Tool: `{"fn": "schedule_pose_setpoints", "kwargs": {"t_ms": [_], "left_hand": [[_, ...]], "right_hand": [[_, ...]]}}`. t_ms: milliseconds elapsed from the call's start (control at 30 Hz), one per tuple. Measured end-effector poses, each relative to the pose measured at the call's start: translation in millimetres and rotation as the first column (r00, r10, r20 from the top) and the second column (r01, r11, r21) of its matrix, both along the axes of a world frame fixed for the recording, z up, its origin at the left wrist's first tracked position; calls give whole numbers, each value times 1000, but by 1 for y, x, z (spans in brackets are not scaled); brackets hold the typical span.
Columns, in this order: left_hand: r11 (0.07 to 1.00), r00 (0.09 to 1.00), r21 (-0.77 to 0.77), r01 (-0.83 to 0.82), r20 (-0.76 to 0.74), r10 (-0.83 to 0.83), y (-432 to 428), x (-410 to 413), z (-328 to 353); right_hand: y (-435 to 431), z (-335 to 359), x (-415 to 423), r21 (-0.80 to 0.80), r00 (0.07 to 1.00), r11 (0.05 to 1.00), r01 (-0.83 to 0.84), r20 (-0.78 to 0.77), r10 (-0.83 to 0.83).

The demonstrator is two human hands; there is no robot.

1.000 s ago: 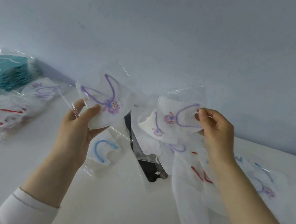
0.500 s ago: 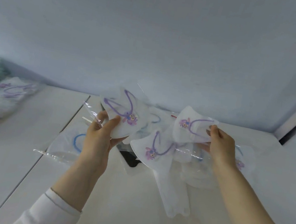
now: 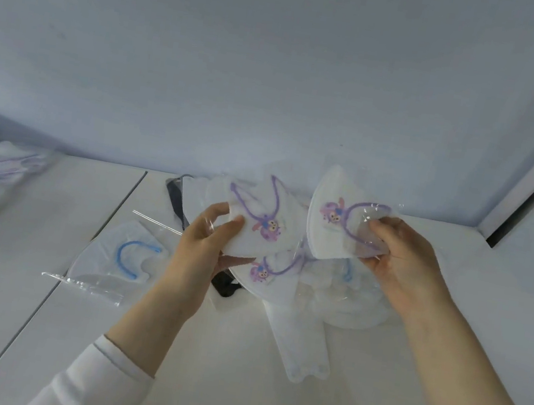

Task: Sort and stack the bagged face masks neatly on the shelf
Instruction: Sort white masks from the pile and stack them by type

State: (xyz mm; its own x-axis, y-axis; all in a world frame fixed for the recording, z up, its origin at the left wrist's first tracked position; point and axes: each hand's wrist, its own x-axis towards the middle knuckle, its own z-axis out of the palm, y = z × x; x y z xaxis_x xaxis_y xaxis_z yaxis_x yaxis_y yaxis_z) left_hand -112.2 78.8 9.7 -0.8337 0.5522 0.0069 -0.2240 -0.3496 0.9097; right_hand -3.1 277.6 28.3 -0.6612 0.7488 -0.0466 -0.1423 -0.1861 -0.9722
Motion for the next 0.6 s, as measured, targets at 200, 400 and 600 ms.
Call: {"fn": "schedule_pose_setpoints", "kwargs": {"t_ms": [200,400,600], "left_hand": [[946,912,-322,32,-378,-159,-17,-20,26],[928,870,-342,148,-401,-287,-15,-20,38],[981,968,-14,194,-158,-194,-7,-2,13]], "right_hand": [[-2,26,5,388,976,896,-215,117,183],[-21,29,-10,412,936,843,-346,217,278],[-37,9,-23,376,991,919,-118,103,85]]}}
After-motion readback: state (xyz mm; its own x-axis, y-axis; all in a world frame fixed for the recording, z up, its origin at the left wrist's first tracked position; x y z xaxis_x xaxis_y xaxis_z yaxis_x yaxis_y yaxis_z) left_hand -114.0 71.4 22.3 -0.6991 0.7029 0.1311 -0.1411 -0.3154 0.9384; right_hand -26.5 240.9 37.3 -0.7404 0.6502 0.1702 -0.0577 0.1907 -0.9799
